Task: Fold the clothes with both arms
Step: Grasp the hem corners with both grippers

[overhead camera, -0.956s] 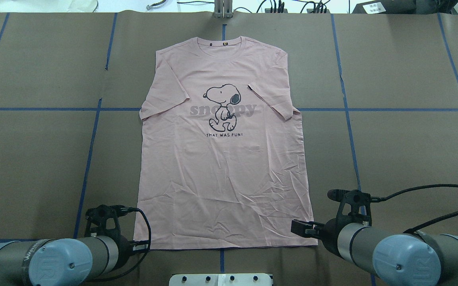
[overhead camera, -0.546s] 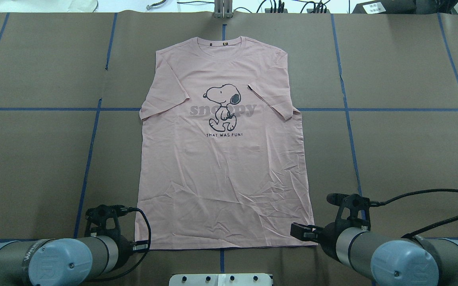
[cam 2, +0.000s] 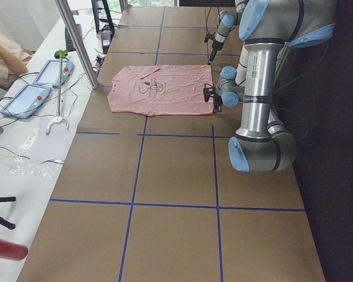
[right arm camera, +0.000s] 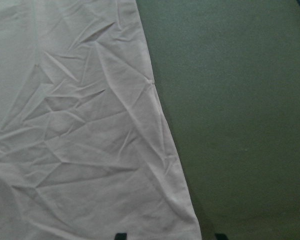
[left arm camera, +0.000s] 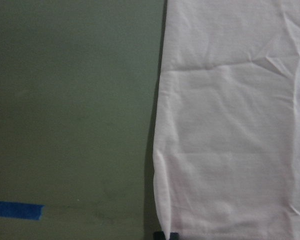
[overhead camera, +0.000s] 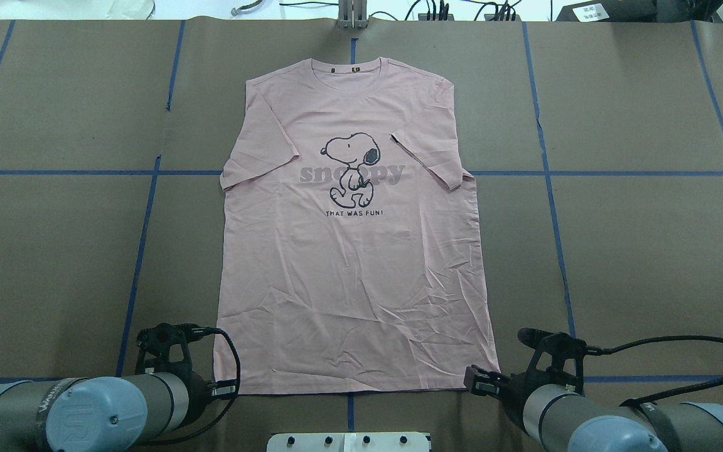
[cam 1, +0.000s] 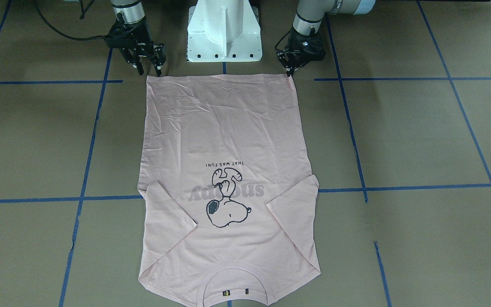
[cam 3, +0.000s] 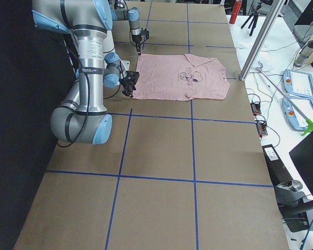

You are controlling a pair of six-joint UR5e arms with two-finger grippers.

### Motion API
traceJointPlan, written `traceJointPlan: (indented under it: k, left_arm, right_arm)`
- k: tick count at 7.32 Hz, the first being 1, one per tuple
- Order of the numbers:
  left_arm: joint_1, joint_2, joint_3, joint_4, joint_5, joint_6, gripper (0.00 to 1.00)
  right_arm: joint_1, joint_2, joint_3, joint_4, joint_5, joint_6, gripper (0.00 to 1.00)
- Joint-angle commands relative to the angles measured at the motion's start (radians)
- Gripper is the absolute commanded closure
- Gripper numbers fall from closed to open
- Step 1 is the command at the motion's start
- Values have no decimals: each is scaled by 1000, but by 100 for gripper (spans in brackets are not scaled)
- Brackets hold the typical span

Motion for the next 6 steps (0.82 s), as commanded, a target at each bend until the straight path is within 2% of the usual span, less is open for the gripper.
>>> traceJointPlan:
  k: [1,5,6]
  left_arm:
    - [0,0,0,0,-2,0,100]
    - [1,-1,-2,-2,-5,0,100]
    - [1,-1,-2,-2,-5,0,100]
  right_arm:
    - [-30,1,-16,-27,-38,44,47]
    - [-32,10,-53,-27,-44,44,47]
    - [-30,10,-52,-27,-44,44,53]
